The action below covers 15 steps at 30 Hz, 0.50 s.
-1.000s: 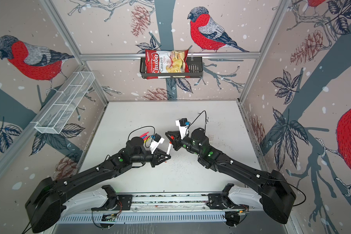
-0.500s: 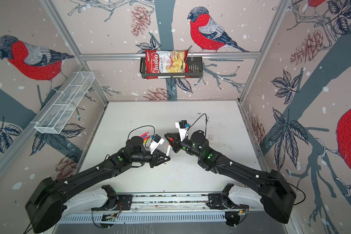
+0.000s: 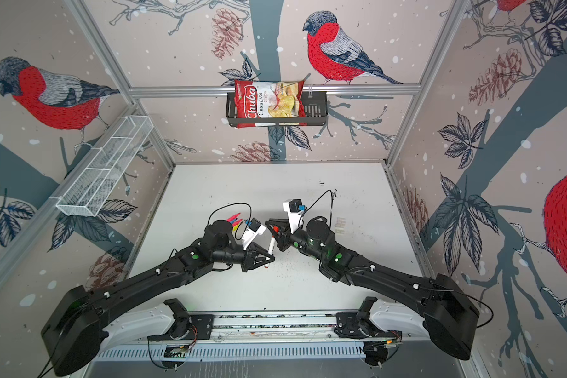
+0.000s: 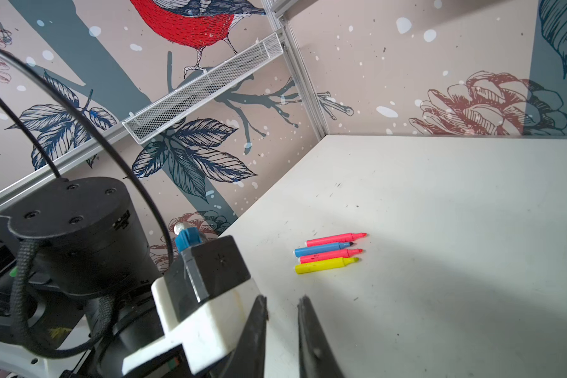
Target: Insert the pens into the pen caps
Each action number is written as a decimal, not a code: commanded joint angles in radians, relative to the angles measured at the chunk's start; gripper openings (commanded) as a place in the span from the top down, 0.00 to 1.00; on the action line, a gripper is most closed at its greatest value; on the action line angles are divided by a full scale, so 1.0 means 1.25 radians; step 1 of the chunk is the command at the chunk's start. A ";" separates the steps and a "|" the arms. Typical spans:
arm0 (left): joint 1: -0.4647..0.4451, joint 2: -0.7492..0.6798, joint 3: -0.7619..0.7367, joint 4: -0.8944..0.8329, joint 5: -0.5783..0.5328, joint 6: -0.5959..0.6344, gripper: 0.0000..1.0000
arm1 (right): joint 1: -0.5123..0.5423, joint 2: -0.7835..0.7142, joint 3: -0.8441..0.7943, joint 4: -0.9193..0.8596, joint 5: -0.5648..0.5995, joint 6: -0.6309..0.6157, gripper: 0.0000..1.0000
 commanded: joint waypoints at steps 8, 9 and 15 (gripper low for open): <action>0.031 -0.011 0.020 0.773 -0.240 -0.114 1.00 | 0.030 0.000 -0.019 -0.270 -0.219 0.002 1.00; 0.032 -0.011 0.018 0.775 -0.241 -0.114 1.00 | 0.030 0.000 -0.018 -0.267 -0.220 0.003 1.00; 0.035 -0.017 0.017 0.776 -0.250 -0.113 1.00 | 0.048 0.008 -0.022 -0.261 -0.216 0.009 1.00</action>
